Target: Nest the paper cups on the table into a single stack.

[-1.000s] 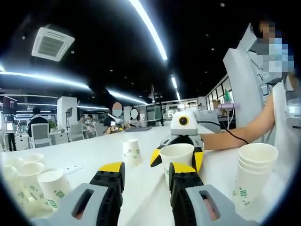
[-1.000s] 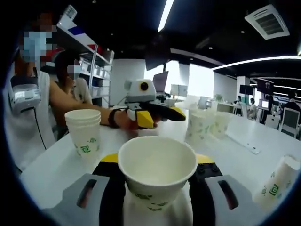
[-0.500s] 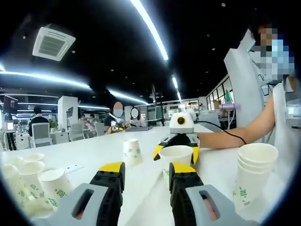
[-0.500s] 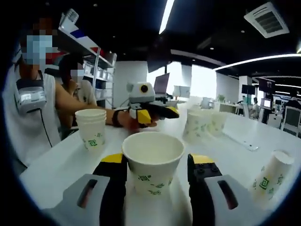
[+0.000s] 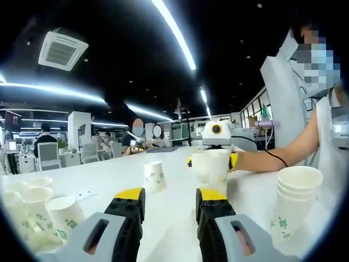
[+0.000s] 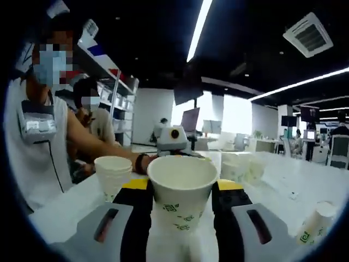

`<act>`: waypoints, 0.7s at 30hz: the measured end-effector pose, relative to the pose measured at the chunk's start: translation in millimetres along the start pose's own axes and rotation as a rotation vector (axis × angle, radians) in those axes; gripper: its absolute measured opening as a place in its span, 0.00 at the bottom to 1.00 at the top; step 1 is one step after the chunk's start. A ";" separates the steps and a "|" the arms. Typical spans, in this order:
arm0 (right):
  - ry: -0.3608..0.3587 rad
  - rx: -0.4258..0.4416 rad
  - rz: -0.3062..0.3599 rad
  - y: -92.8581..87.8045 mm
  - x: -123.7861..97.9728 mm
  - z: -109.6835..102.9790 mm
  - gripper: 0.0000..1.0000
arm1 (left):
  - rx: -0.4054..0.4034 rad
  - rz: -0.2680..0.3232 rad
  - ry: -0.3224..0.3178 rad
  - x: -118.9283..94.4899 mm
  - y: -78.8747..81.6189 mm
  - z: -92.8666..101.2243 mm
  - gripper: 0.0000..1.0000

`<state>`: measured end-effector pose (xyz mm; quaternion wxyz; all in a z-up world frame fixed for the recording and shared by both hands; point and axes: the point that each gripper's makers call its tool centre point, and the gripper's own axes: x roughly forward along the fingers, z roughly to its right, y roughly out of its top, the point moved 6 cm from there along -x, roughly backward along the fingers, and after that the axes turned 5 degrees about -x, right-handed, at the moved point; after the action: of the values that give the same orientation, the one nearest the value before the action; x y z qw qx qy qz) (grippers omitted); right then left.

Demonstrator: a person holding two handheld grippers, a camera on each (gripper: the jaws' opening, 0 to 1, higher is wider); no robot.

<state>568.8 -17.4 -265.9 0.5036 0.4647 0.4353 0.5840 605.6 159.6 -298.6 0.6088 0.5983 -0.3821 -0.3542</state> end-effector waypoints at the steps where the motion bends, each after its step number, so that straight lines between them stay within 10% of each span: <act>1: 0.055 -0.014 0.076 16.5 6.6 -12.3 0.46 | 0.000 0.001 0.000 -0.3 0.4 0.7 0.40; 8: 0.255 0.060 0.329 66.0 43.1 -66.1 0.46 | -0.002 -0.001 0.003 0.5 -0.3 -1.7 0.40; 21: 0.303 -0.023 0.066 22.8 72.0 -84.0 0.46 | 0.004 0.004 0.003 -1.0 -0.1 6.4 0.40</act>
<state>477.9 48.1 -252.0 0.4179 0.3795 0.4839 0.6687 599.5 157.6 -298.9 0.6089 0.5994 -0.3832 -0.3509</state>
